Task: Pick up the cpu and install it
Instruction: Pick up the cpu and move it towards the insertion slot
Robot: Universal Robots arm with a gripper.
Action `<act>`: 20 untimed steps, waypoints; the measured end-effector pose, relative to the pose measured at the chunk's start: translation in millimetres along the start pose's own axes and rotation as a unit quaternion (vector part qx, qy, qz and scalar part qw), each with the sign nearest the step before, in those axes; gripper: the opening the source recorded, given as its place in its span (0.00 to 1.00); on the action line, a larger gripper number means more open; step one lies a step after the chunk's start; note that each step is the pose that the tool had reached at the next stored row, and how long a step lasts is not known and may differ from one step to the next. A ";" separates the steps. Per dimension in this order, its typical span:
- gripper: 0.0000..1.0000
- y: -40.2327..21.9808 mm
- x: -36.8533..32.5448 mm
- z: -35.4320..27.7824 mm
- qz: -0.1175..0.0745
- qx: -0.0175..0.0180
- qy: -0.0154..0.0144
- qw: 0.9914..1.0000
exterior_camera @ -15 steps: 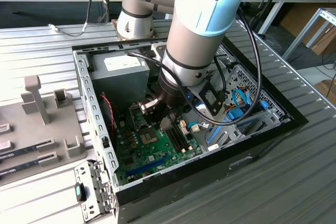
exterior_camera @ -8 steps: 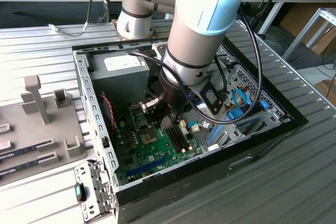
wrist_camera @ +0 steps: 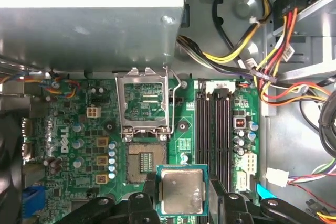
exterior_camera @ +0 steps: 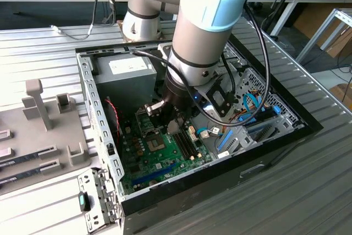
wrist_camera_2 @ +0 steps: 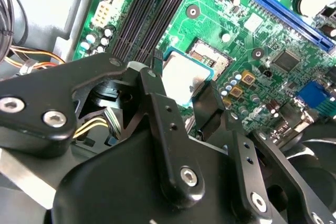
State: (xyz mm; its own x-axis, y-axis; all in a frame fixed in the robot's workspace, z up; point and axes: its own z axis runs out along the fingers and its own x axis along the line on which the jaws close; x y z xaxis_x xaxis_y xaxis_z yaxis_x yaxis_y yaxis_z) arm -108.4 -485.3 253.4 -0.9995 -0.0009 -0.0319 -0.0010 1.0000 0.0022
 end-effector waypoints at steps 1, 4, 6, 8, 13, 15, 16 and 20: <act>0.47 5.5 1.3 0.4 0.000 0.011 0.000 1.000; 0.47 10.4 7.3 2.3 -0.003 0.021 0.000 1.000; 0.47 10.4 11.1 4.6 -0.006 0.021 0.000 1.000; 0.47 10.5 14.2 7.8 -0.008 0.021 0.000 1.000; 0.47 10.5 17.9 14.5 -0.009 0.021 0.000 1.000; 0.47 10.5 18.0 15.0 -0.009 0.021 0.000 1.000; 0.47 10.5 18.0 15.2 -0.009 0.021 0.000 1.000; 0.47 10.5 18.0 16.0 -0.009 0.021 0.000 1.000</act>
State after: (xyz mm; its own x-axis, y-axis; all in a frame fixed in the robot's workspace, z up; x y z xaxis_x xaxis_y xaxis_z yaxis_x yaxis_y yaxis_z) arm -125.9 -474.8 236.9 -0.9993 -0.0190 -0.0317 -0.0177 0.9991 -0.0395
